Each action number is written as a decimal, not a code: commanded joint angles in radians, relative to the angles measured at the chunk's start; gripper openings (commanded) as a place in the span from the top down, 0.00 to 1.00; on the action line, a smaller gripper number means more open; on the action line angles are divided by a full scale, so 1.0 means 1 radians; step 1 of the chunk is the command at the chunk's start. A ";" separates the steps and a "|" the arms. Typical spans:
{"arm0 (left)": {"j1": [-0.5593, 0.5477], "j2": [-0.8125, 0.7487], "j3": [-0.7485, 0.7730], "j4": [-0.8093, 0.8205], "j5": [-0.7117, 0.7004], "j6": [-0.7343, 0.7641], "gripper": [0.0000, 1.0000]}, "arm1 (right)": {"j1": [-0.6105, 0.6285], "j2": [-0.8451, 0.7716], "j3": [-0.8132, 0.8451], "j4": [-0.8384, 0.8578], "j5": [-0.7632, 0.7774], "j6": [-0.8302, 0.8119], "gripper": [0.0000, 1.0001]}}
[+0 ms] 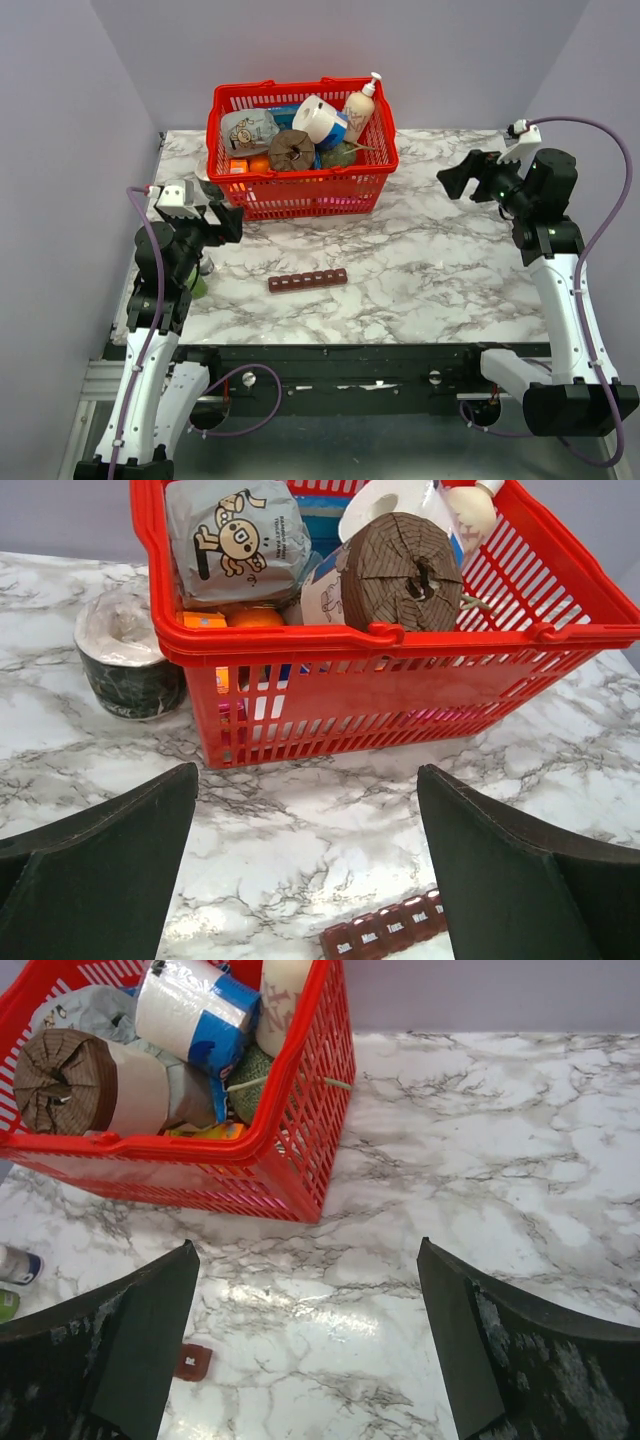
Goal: Sort the pills into containers
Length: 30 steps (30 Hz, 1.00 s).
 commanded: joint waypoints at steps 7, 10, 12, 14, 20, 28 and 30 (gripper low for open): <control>-0.004 0.010 0.018 -0.004 0.134 -0.049 0.01 | 0.016 0.012 -0.017 -0.012 -0.635 -0.368 0.00; -0.004 0.018 0.016 -0.003 0.154 -0.063 0.01 | 0.073 0.020 -0.023 -0.097 -0.760 -0.492 0.00; -0.004 0.025 0.013 0.002 0.167 -0.066 0.01 | 0.116 0.036 -0.027 -0.176 -0.743 -0.630 0.00; -0.004 0.031 0.004 0.013 0.173 -0.073 0.01 | 0.217 0.052 -0.029 -0.233 -0.647 -0.799 0.00; -0.004 0.059 -0.036 0.014 0.177 -0.089 0.01 | 0.478 0.168 -0.095 -0.339 -0.426 -1.205 0.00; -0.004 0.082 -0.066 -0.032 0.190 -0.103 0.01 | 0.754 0.395 -0.098 -0.151 -0.096 -1.273 0.00; -0.004 0.078 -0.060 -0.056 0.186 -0.084 0.01 | 0.783 0.470 -0.081 -0.115 -0.043 -1.276 0.00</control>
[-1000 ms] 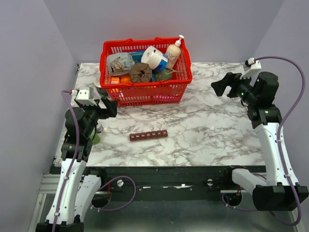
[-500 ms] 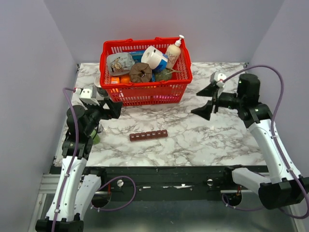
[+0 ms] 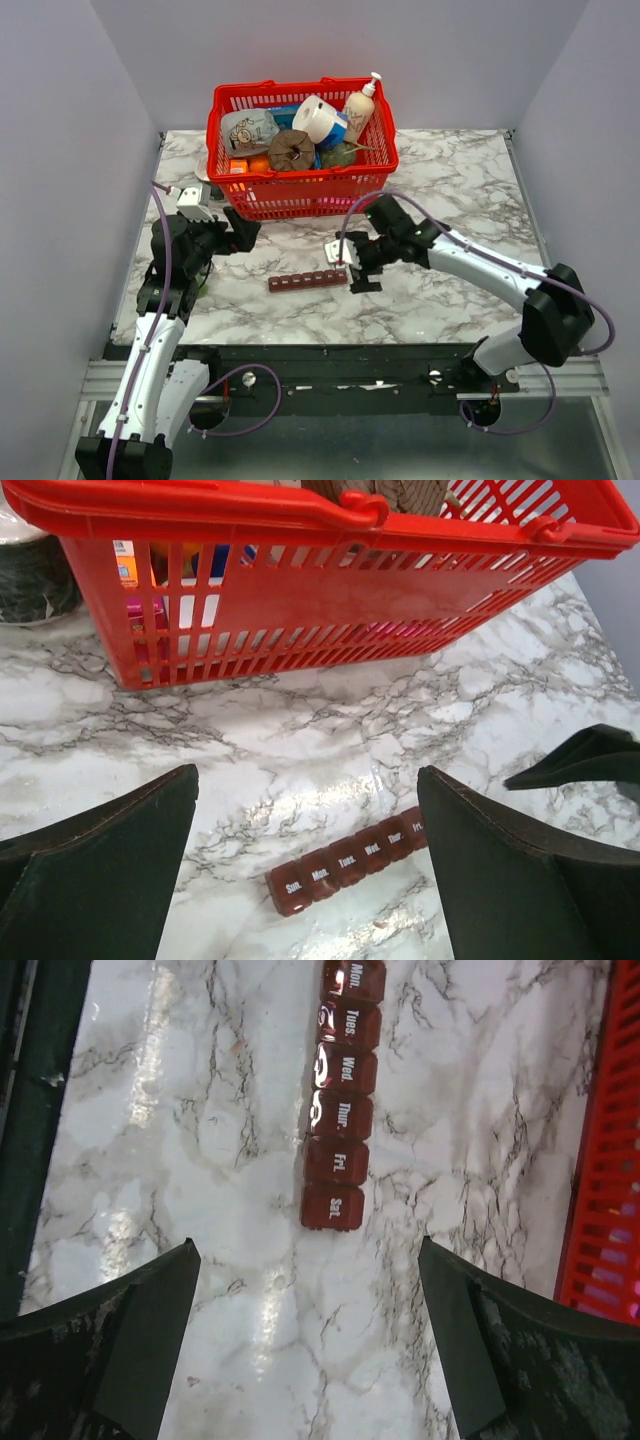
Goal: Sort the pills into containers
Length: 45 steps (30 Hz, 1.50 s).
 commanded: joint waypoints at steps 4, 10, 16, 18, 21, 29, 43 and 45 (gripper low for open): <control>-0.004 -0.035 0.009 -0.062 -0.031 0.085 0.01 | 0.110 0.187 0.062 0.144 0.188 -0.067 0.00; -0.004 -0.113 -0.044 -0.005 -0.137 0.093 0.01 | 0.164 0.297 0.094 0.177 0.253 -0.043 0.00; -0.004 -0.138 -0.058 -0.005 -0.204 0.071 0.01 | 0.175 0.371 0.135 0.174 0.263 0.002 0.04; -0.004 -0.146 -0.058 -0.020 -0.218 0.064 0.01 | 0.175 0.388 0.142 0.170 0.272 0.012 0.06; -0.004 -0.152 -0.061 -0.025 -0.225 0.053 0.01 | 0.175 0.406 0.151 0.159 0.284 0.026 0.11; -0.004 -0.164 -0.069 -0.030 -0.198 -0.013 0.01 | 0.176 0.432 0.128 0.160 0.293 0.039 0.21; -0.004 -0.143 -0.103 -0.005 -0.085 -0.191 0.01 | 0.176 0.458 0.154 0.147 0.293 0.071 0.46; -0.004 -0.133 -0.110 0.006 -0.051 -0.217 0.01 | 0.175 0.451 0.155 0.144 0.289 0.080 0.50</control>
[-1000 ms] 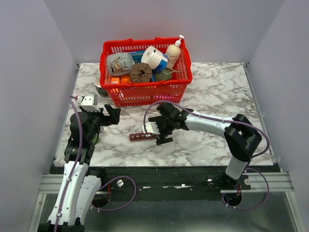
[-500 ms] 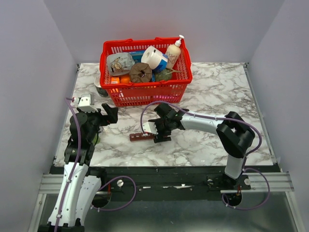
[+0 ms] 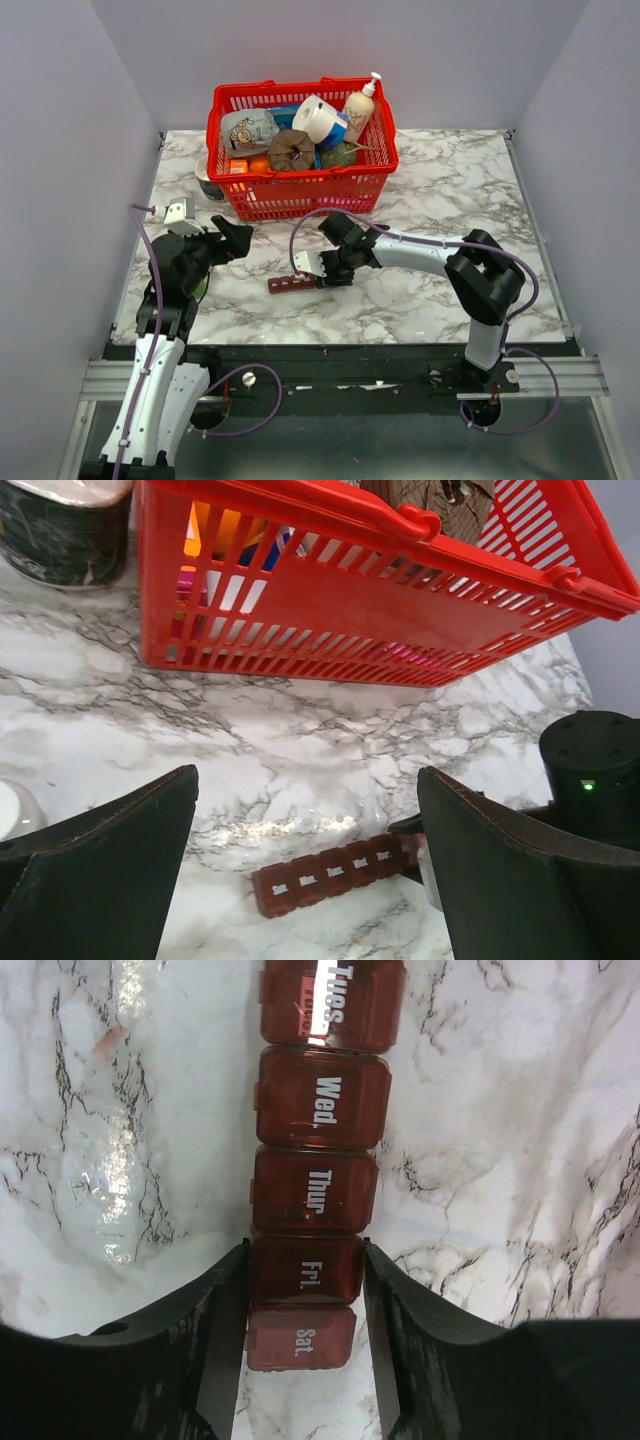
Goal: Sort the pills into containers
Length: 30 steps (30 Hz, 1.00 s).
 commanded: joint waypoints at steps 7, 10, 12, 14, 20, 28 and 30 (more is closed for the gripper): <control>-0.004 0.064 -0.105 0.164 0.264 -0.318 0.01 | -0.018 -0.126 -0.034 -0.013 -0.092 0.084 0.68; -0.007 0.104 -0.177 0.345 0.382 -0.470 0.01 | -0.038 -0.226 -0.067 -0.036 -0.147 0.111 0.71; -0.015 0.141 -0.197 0.428 0.412 -0.539 0.01 | -0.046 -0.275 -0.084 -0.071 -0.184 0.117 0.75; -0.044 0.182 -0.190 0.454 0.421 -0.553 0.01 | -0.060 -0.326 -0.095 -0.110 -0.207 0.117 0.75; -0.131 0.310 -0.136 0.476 0.386 -0.565 0.01 | -0.122 -0.432 -0.152 -0.165 -0.274 0.153 0.75; -0.251 0.419 -0.127 0.631 0.387 -0.650 0.01 | -0.168 -0.450 -0.140 -0.153 -0.301 0.186 0.75; -0.257 0.420 -0.118 0.583 0.371 -0.633 0.01 | -0.184 -0.444 -0.127 -0.153 -0.319 0.200 0.75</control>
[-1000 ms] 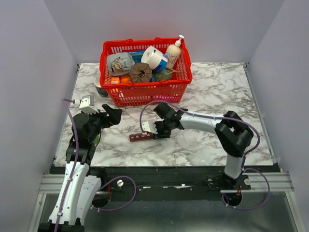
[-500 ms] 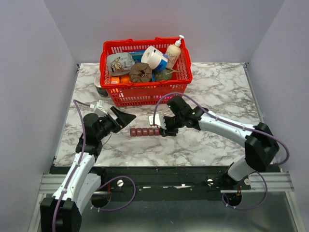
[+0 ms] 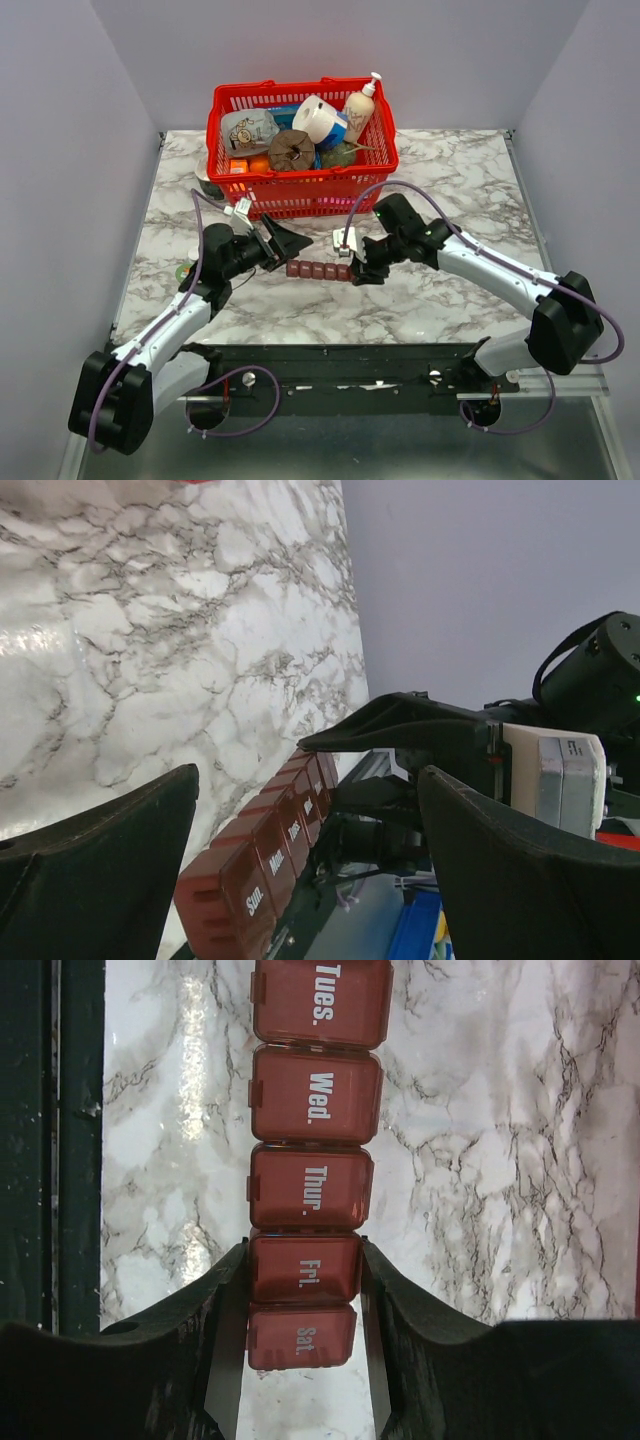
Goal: Sort the pills into containers
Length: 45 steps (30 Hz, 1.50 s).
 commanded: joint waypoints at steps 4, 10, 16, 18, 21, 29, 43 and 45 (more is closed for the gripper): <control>-0.022 0.003 0.024 0.015 0.001 -0.033 0.04 | -0.034 0.012 0.039 0.009 -0.084 0.048 0.75; -0.039 0.064 0.047 -0.033 0.027 -0.059 0.09 | -0.034 0.029 0.049 0.038 -0.038 0.077 0.75; -0.070 0.126 0.070 -0.071 0.024 -0.082 0.13 | -0.034 0.031 0.052 0.057 -0.012 0.093 0.75; -0.071 0.137 0.080 -0.102 0.010 -0.074 0.16 | -0.034 0.028 0.046 0.063 -0.003 0.093 0.75; -0.076 0.149 0.093 -0.123 0.005 -0.071 0.20 | -0.034 0.028 0.039 0.076 0.014 0.093 0.75; -0.088 0.181 0.130 -0.163 0.004 -0.063 0.28 | -0.034 0.040 0.039 0.092 0.034 0.085 0.75; -0.091 0.199 0.126 -0.151 0.022 -0.071 0.69 | -0.034 0.035 0.026 0.093 0.028 0.073 0.74; -0.091 0.196 0.121 -0.142 0.021 -0.080 0.79 | -0.034 0.034 0.022 0.092 0.022 0.071 0.73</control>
